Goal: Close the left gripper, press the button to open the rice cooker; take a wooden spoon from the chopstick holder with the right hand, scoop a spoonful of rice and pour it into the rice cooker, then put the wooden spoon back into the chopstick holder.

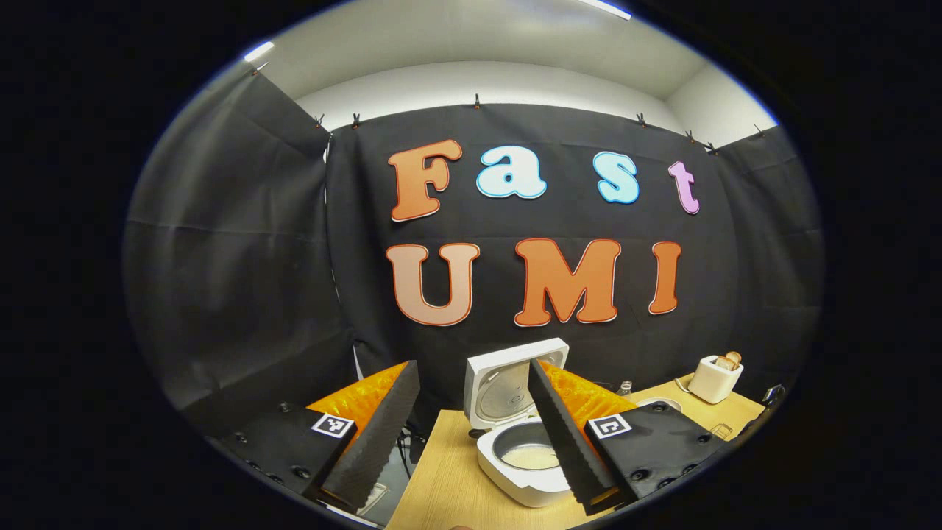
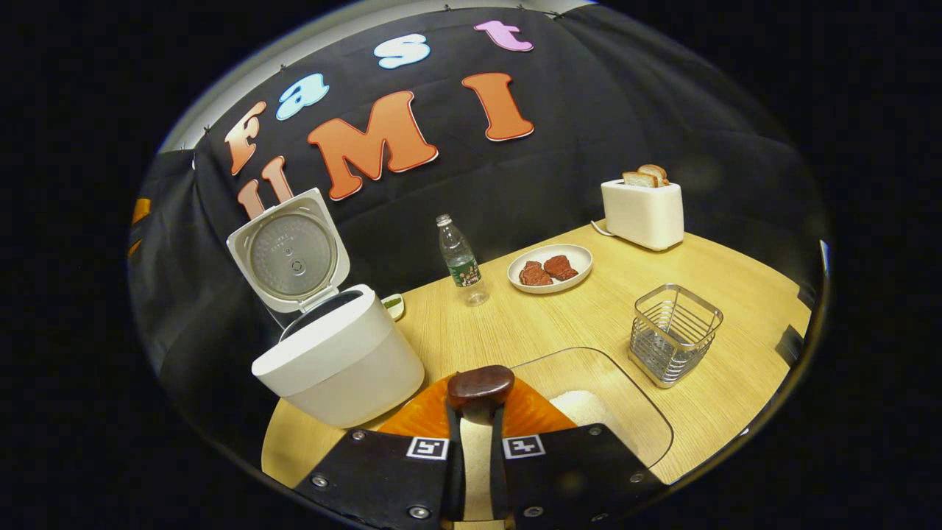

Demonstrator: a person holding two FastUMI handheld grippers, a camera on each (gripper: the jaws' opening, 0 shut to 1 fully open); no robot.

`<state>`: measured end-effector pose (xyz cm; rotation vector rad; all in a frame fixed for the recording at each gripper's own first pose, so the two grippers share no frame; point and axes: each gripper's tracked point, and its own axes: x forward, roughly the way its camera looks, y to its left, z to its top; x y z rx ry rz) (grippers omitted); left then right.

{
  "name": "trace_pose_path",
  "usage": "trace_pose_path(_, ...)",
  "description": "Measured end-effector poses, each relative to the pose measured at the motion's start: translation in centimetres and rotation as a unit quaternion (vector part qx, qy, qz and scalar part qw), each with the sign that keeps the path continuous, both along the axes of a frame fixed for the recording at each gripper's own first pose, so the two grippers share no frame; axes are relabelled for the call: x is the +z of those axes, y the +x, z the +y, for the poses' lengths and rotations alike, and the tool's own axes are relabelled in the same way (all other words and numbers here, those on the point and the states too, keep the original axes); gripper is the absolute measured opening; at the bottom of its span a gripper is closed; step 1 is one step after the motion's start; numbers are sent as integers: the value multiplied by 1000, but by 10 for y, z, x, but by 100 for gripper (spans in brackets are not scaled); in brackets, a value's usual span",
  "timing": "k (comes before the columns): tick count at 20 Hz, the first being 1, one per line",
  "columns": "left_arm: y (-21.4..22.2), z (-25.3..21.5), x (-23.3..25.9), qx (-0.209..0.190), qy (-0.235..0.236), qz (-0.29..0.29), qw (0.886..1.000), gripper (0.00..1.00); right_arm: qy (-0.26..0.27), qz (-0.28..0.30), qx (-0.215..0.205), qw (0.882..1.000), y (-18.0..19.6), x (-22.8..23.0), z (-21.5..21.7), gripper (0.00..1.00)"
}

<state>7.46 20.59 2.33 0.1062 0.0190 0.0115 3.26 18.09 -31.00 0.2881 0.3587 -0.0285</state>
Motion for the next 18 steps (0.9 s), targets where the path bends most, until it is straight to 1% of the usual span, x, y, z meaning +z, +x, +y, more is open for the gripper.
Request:
trace_pose_path(1, 0, 1, -1, 2, -3, 1, 1000, 100, 20, 2, -3, 1000, 0, 3, -1, 13)
trace_pose_path(3, 0, 3, -3, 6, -5, 4, 1000, 100, 75, 11, -14, 997, 4, 3, -4, 13)
trace_pose_path(5, 0, 3, -3, 11, -4, 3, 1000, 100, 134, 22, -27, 990, 8, -2, -9, 13)
trace_pose_path(6, 1, 2, -3, 12, -4, 2, 1000, 100, 168, 31, -34, 985, 11, -3, -10, 13)
trace_pose_path(7, 0, 1, -2, 12, -6, 2, 1000, 100, 199, 37, -38, 979, 10, -4, -9, 13)
trace_pose_path(10, 1, -1, -3, 12, -13, 2, 1000, 100, 289, 51, -47, 955, 10, -9, -6, 13)
trace_pose_path(11, 1, -1, -3, 12, -13, 2, 1000, 100, 317, 55, -52, 945, 9, -12, -7, 12)
trace_pose_path(13, 2, -3, -5, 12, -15, 4, 1000, 99, 375, 60, -71, 922, 7, -18, -14, 13)
trace_pose_path(15, 3, -4, -8, 12, -15, 7, 1000, 100, 418, 62, -87, 902, 3, -22, -22, 12)
trace_pose_path(16, 4, -5, -7, 14, -14, 6, 1000, 100, 428, 60, -92, 897, 1, -23, -25, 12)
trace_pose_path(18, 4, -5, -4, 14, -15, 2, 1000, 100, 435, 51, -99, 893, -2, -17, -37, 12)
